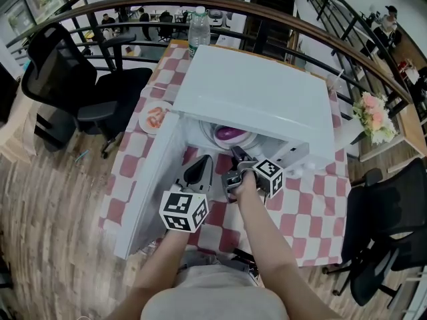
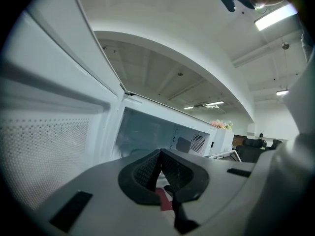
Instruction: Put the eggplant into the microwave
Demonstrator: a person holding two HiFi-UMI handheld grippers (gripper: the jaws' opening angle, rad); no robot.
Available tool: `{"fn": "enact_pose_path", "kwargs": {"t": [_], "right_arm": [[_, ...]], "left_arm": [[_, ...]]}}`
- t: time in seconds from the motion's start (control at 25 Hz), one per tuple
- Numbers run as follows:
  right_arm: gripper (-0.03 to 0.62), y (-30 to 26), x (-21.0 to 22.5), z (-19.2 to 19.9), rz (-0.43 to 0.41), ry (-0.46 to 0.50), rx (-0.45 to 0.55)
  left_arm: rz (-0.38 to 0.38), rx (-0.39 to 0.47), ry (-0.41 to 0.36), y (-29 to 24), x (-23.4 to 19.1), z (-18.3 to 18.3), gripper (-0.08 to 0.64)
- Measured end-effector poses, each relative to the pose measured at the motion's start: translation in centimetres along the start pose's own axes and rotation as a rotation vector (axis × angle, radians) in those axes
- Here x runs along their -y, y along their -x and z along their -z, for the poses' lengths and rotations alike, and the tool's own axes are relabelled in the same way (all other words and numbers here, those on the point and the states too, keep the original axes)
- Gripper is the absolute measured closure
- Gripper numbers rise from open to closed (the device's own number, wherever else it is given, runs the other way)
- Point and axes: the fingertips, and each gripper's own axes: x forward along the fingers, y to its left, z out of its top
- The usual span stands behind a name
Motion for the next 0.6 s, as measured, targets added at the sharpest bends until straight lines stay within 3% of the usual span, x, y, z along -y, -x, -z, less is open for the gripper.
{"fn": "enact_pose_path", "kwargs": {"t": [0.32,0.6], "right_arm": [[0.376,-0.7,-0.1,-0.2,0.061,-0.023,0.018],[0.356,0.0,-1.3,0.1,0.018,-0.001,0.011]], "left_arm": [[0.006,-0.008,0.011,-0.2,-0.1,0.2,0.557],[0.017,-0.008,0.016,-0.1,0.3,0.2,0.557]]}}
